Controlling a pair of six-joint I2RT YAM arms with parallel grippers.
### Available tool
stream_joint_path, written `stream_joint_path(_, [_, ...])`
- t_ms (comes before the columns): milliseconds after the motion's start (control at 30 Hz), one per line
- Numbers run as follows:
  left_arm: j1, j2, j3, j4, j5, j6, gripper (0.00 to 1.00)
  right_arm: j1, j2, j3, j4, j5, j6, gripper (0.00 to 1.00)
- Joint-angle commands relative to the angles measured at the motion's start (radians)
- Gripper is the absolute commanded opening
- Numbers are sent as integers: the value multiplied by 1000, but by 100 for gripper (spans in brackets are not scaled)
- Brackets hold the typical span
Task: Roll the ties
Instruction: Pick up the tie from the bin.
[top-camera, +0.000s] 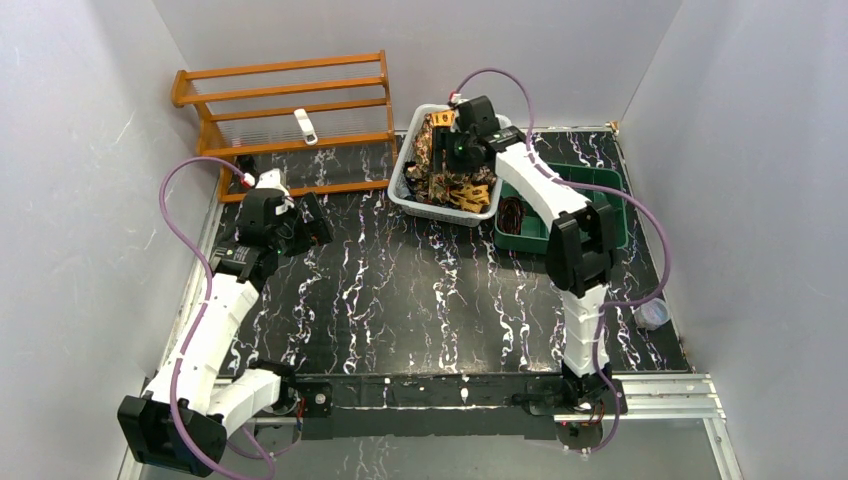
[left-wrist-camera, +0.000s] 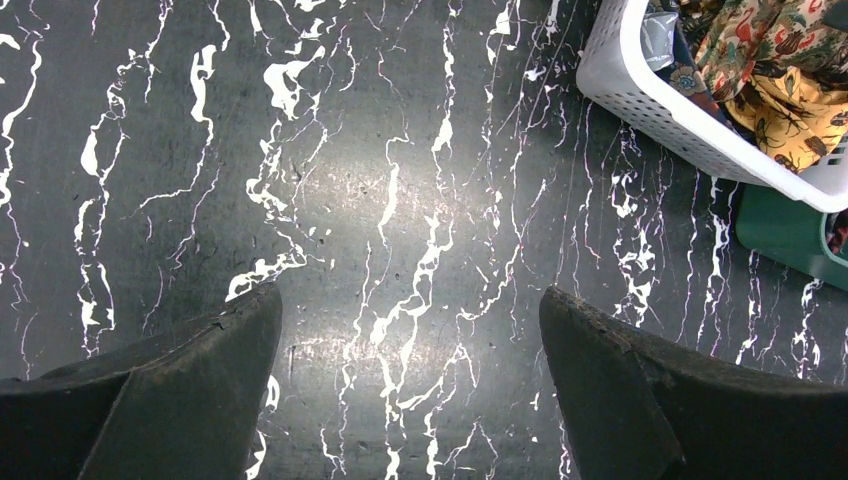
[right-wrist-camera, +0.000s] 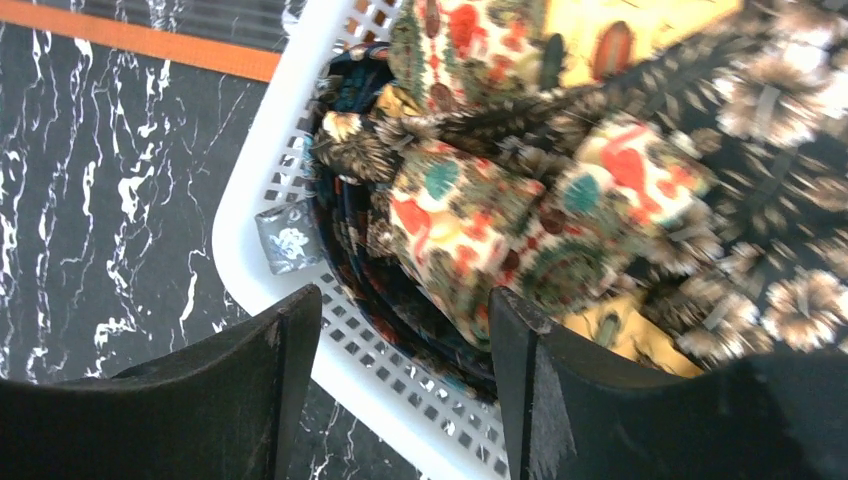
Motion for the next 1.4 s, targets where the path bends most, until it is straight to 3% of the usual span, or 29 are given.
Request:
stream_joint_path(0, [3,-18,4,-22,-4,12,98,20,92,108,9,-1,-77,68])
stream_joint_path(233, [2,-30,8,-41,-25,22,98,23,200,221,-67,95,-165,54])
stream_joint_path(333, [2,-33,4,-42,-29,19,98,22,194,240,-77,156,-185,38])
stream_joint_path(400, [2,-32,5,-43,-30,19,98,23,163,237,-69,134,-184,23])
stream_joint_path(567, [2,-28,6,-44,-33,19,98,25,58,224,-51,108,-178,4])
stream_joint_path(867, [2,-22,2,-34,-24,8,98,24,-151,164,-48,6,-140,1])
stream_joint_path(1033, [3,-18,3,-29,-25,5,98,29,-311,-7,24,-188,-64,1])
stream_joint_path(1167, [3,-7,9,-22,-19,0,98,31,-411,-107,94,-165,-54,3])
stream_joint_path(1367, [3,0,7,-13,-8,-8,98,31,-353,72,-3,-185,-76,2])
